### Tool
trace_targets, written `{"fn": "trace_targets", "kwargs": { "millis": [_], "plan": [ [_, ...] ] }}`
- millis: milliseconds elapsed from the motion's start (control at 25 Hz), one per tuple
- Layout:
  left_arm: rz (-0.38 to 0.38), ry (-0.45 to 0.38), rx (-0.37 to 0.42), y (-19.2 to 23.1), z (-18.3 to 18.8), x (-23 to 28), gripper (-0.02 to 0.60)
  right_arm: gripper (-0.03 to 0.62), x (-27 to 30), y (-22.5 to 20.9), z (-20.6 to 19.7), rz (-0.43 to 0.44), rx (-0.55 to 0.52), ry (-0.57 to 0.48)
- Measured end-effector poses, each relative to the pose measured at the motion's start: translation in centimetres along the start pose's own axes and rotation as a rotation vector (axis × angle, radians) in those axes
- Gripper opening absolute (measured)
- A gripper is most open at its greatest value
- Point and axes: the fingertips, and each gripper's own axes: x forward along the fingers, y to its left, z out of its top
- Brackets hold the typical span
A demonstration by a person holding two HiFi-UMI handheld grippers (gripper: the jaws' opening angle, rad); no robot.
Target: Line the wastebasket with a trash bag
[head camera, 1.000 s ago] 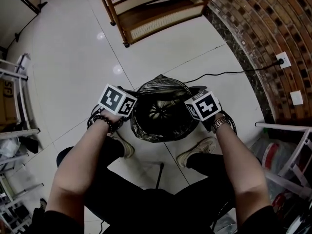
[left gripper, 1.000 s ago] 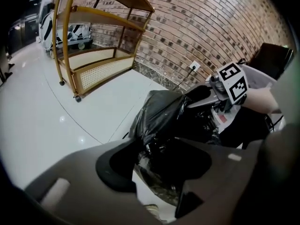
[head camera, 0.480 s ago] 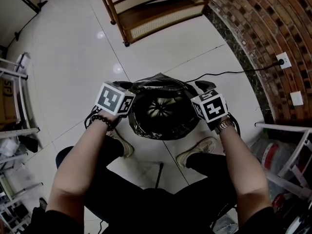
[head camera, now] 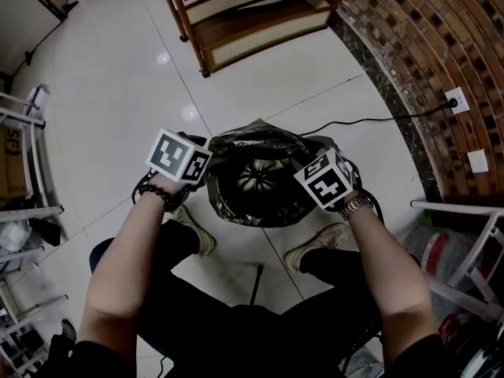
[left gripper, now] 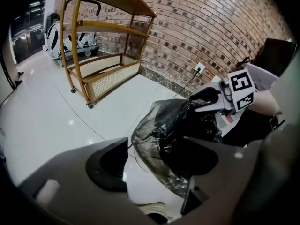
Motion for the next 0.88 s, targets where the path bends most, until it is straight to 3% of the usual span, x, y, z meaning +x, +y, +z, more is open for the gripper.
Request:
{"fn": "trace_targets", "kwargs": {
  "millis": [200, 360, 520, 760, 880],
  "plan": [
    [-0.047, 0.039, 0.033, -1.9, -0.7, 1.3, 0.318, 0.206, 1.1, -0.5, -1.2, 0.01, 0.044, 0.027],
    [-0.061, 0.083, 0.02, -1.9, -2.2, 3.0, 0.296, 0.153, 1.4, -1.8, -1.7, -0.018, 0.169, 0.009],
    [-0.055, 0.075, -0.003, -1.3, -2.2, 3.5, 0.275, 0.15, 1.7, -2.4, -2.0, -0.01, 0.273, -0.019],
    [-0.052, 0.07, -0.001, -1.2, -2.3, 3.7, 0.276, 0.157, 1.5, -3.1, -2.2, 0.083, 0.514, -0.107],
    [-0.049, 0.07, -0.006, -1.0, -2.5, 3.7, 0.282, 0.176, 1.0, -3.4, -2.4, 0.1, 0.562, -0.129]
  ]
}}
